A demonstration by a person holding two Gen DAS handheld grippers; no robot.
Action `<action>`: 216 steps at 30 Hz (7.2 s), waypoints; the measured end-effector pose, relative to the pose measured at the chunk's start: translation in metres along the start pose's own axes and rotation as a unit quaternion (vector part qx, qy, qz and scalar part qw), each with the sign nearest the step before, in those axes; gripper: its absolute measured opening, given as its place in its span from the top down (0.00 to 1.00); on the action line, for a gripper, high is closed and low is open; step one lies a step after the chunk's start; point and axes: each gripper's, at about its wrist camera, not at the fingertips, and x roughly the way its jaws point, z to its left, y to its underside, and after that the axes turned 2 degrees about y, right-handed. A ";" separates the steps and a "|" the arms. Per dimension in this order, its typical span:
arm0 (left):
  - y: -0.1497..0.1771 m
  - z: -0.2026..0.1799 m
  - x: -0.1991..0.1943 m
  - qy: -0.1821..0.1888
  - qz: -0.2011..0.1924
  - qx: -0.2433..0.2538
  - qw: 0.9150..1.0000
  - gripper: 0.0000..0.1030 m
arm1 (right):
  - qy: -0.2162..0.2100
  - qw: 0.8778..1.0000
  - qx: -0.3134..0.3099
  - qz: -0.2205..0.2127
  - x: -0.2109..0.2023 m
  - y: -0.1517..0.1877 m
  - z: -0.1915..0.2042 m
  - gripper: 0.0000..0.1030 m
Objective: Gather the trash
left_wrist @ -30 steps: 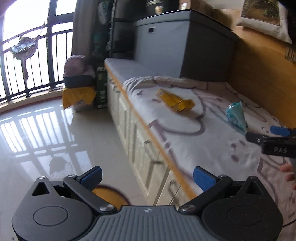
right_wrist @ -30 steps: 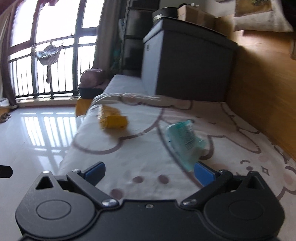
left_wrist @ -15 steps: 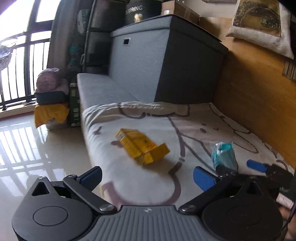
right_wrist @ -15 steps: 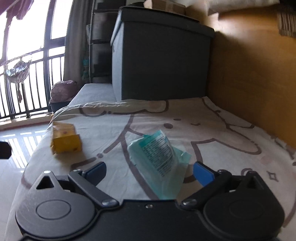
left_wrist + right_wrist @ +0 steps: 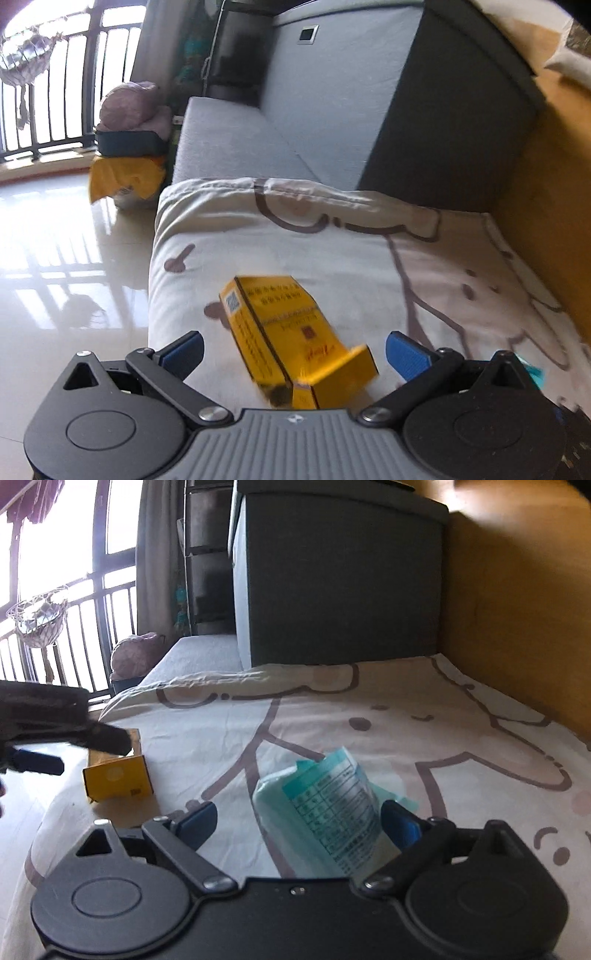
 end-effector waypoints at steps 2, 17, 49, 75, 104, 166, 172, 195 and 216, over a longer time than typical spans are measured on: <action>-0.002 -0.004 0.010 -0.014 0.009 -0.005 1.000 0.00 | 0.001 1.000 0.003 0.001 0.000 0.001 0.000 0.09; 0.009 -0.011 0.012 -0.021 0.006 0.020 1.000 0.38 | -0.004 0.999 0.045 -0.009 -0.003 0.002 -0.016 0.44; 0.060 0.020 -0.134 -0.002 -0.057 0.116 0.992 0.38 | -0.029 0.997 0.060 -0.042 -0.106 0.005 0.007 0.52; 0.106 0.105 -0.264 -0.013 -0.076 0.054 0.996 0.38 | -0.069 0.997 -0.004 -0.021 -0.198 0.011 0.098 0.52; 0.166 0.266 -0.248 -0.089 -0.010 -0.047 0.995 0.38 | -0.205 0.970 -0.084 0.100 -0.146 0.090 0.277 0.52; 0.226 0.364 -0.015 -0.044 0.227 -0.150 0.961 0.05 | -0.299 0.847 -0.132 0.418 0.048 0.246 0.360 0.00; 0.219 0.362 -0.042 -0.065 0.212 -0.131 0.966 0.00 | -0.258 0.865 -0.154 0.402 0.025 0.224 0.350 0.00; 0.170 0.277 -0.249 -0.155 0.066 -0.079 0.982 0.00 | -0.180 0.943 -0.154 0.232 -0.134 0.082 0.287 0.00; 0.210 0.196 -0.342 -0.181 0.014 -0.001 0.983 0.00 | -0.148 0.973 -0.120 0.131 -0.244 0.067 0.206 0.00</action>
